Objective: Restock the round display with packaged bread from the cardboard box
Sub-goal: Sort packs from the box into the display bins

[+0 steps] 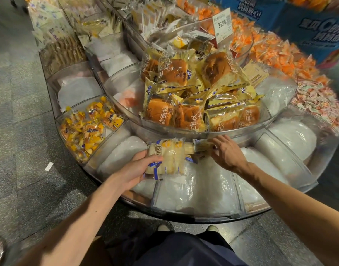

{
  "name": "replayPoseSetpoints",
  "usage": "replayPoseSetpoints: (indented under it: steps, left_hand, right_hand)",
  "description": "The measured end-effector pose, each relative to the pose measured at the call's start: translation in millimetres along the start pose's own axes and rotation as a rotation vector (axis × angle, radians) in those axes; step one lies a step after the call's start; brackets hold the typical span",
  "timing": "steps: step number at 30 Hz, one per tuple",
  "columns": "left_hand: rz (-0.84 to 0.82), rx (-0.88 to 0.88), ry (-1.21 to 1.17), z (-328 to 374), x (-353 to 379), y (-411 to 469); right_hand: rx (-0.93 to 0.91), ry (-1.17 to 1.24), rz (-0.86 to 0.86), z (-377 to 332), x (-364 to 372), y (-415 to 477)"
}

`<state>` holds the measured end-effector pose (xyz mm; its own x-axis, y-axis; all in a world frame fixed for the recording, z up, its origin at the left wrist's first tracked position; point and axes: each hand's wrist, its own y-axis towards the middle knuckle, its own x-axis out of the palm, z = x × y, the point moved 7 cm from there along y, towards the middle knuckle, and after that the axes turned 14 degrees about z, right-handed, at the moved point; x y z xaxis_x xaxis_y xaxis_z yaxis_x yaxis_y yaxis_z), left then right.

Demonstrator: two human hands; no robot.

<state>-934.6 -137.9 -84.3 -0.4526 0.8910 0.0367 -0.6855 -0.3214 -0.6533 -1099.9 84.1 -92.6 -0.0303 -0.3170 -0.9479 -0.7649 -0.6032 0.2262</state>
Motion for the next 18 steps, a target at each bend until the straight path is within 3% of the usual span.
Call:
replayPoseSetpoints:
  steps: [2, 4, 6, 11, 18]
  left_hand:
    - [-0.036, 0.024, 0.008, 3.6, 12.7, -0.2]
    - [-0.104, 0.049, 0.012, 8.6, 32.6, -3.4]
    - [-0.166, 0.064, 0.0, 13.2, 53.0, -5.9]
    - [-0.239, 0.08, 0.066, 20.9, 90.7, -4.3]
    - [-0.143, 0.234, 0.188, 34.0, 145.7, -1.9]
  right_hand:
    - [0.268, 0.371, -0.025, -11.1, -17.4, -5.7]
    - [0.612, 0.957, -0.24, -34.3, -19.3, -19.3]
    - [0.74, 1.242, -0.378, -53.7, -25.6, -28.8]
    - [0.97, 1.393, -0.234, -27.2, -39.5, -40.6]
    - [1.035, 1.432, -0.16, 30.3, -60.4, -59.0]
